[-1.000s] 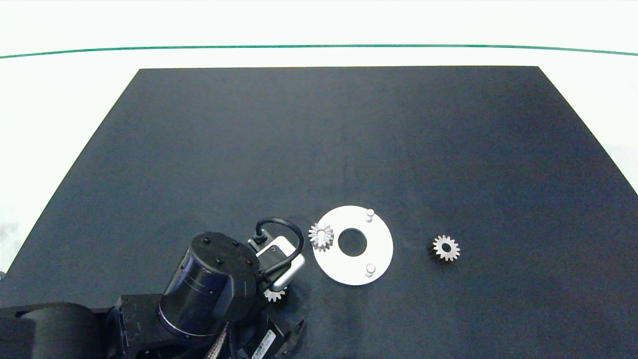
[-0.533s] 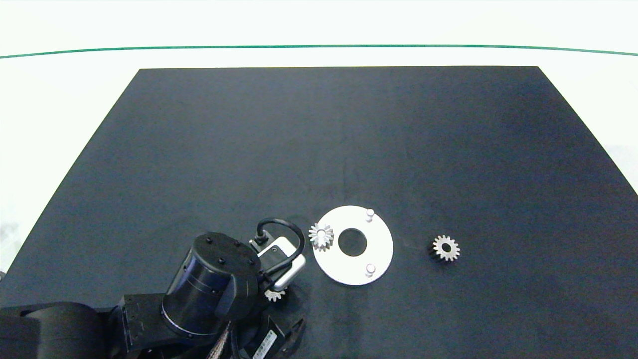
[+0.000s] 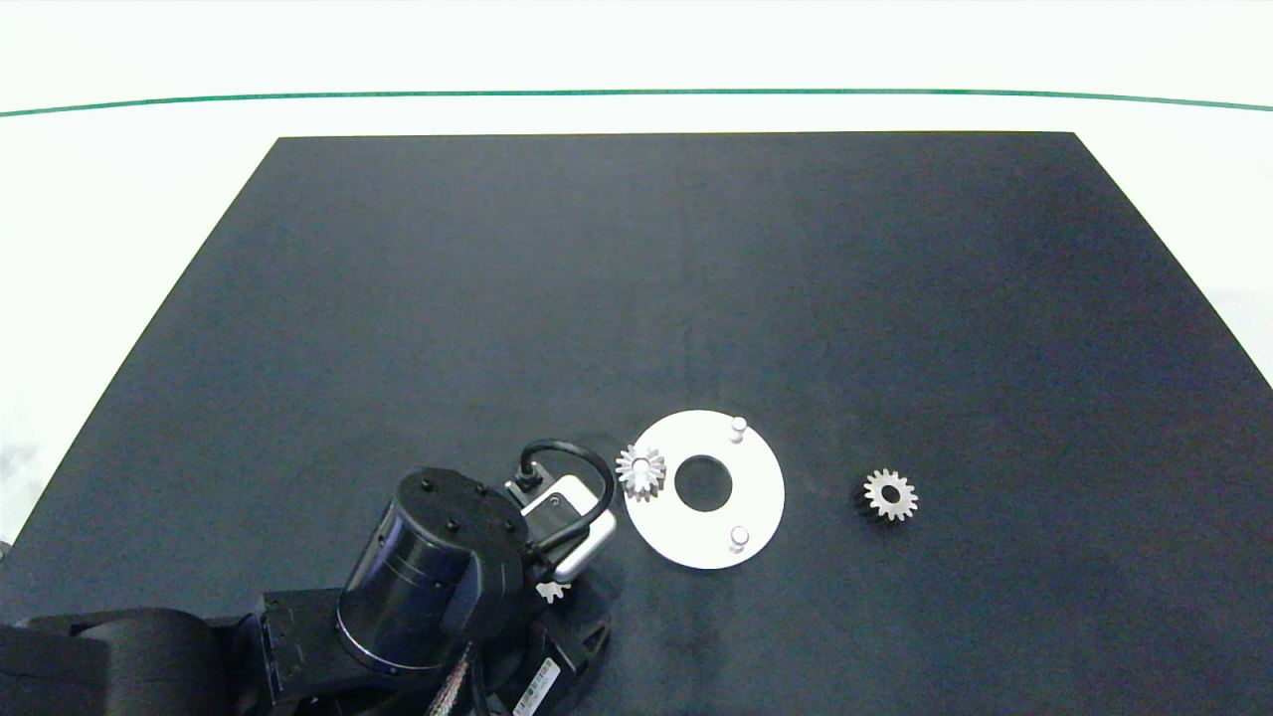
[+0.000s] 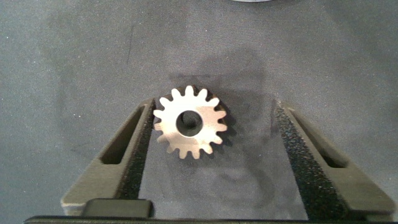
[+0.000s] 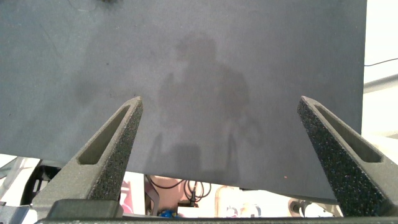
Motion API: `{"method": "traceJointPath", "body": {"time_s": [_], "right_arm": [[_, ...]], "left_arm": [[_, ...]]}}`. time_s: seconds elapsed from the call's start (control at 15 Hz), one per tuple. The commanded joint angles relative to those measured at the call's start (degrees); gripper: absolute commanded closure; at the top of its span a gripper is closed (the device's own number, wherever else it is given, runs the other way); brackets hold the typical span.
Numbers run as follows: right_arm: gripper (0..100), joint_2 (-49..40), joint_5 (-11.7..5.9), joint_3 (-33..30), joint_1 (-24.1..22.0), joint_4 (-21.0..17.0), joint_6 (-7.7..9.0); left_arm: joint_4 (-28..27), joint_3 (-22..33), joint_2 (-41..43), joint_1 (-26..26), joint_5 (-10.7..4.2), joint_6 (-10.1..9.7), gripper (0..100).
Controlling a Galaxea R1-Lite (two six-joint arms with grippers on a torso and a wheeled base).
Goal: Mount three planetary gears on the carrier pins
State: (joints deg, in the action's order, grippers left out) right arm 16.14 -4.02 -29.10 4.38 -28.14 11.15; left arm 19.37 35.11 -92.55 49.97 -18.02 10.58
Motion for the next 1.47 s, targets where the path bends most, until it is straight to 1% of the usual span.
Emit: {"method": "traceJointPath", "body": {"time_s": [0.07,1.4,1.47], "right_arm": [[0,0.0,-0.02,0.0,0.0,-0.2,0.1],[0,0.1,-0.02,0.1,0.0,-0.2,0.1],[0,0.0,-0.02,0.1,0.0,-0.2,0.1]], "left_arm": [[0.1,0.0,0.0,-0.3,-0.09,0.14,31],[0.8,0.5,-0.5,-0.3,-0.09,0.93,70],[0.8,0.5,-0.4,-0.3,0.0,0.93,73]]}}
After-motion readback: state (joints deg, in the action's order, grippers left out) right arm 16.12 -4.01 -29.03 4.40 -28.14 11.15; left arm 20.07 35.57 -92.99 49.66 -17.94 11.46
